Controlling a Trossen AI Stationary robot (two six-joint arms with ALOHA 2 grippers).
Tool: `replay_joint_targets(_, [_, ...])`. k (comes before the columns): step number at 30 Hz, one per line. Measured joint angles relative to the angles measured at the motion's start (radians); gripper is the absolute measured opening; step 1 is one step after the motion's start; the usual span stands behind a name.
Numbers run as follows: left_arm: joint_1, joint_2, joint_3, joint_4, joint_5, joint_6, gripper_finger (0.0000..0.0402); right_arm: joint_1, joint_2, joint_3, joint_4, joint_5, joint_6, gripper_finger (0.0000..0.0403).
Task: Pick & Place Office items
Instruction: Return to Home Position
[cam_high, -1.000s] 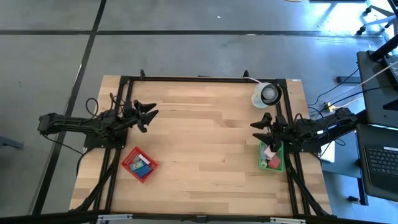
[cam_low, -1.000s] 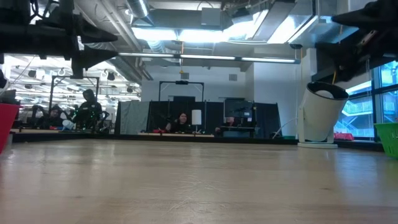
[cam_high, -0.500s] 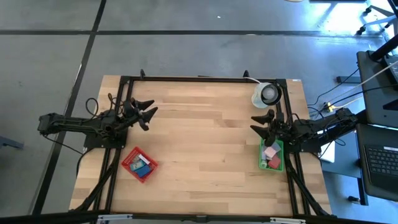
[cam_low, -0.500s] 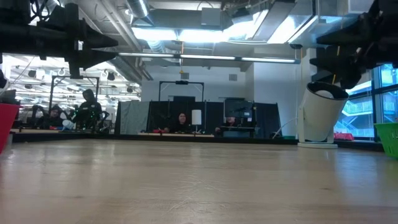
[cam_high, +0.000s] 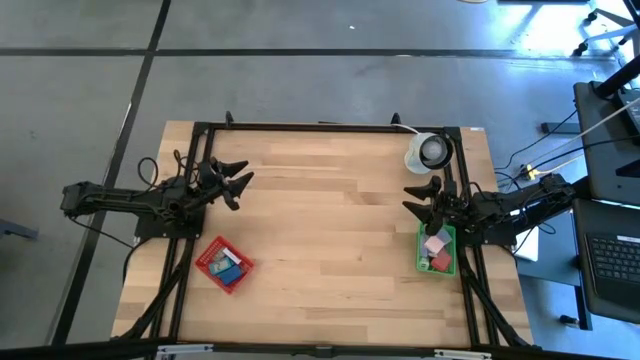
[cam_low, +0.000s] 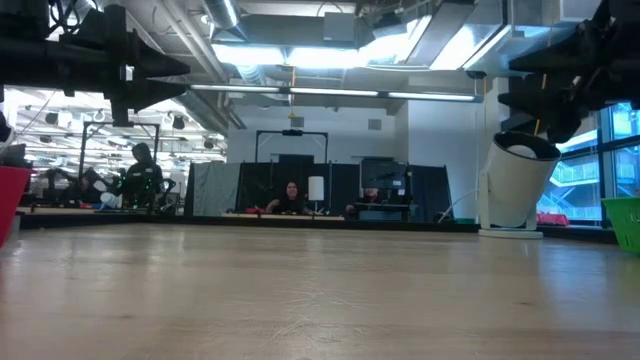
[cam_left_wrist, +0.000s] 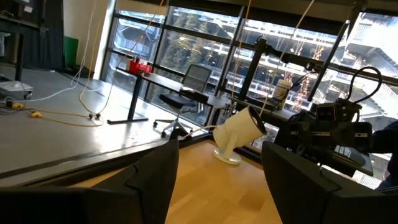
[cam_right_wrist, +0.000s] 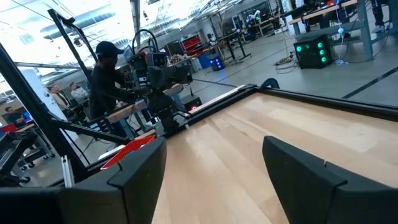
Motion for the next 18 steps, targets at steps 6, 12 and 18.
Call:
replay_joint_targets(6, [0.0,0.0,0.0,0.0,0.0,0.0,0.0226,0.0,0.0,0.0,0.0,0.0,0.0,0.027])
replay_joint_targets(12, [0.0,0.0,0.0,0.0,0.0,0.0,0.0226,0.0,0.0,0.0,0.0,0.0,0.002,0.027])
replay_joint_targets(18, [0.0,0.0,0.0,0.0,0.0,0.0,0.0226,0.0,0.0,0.0,0.0,-0.001,0.002,0.027])
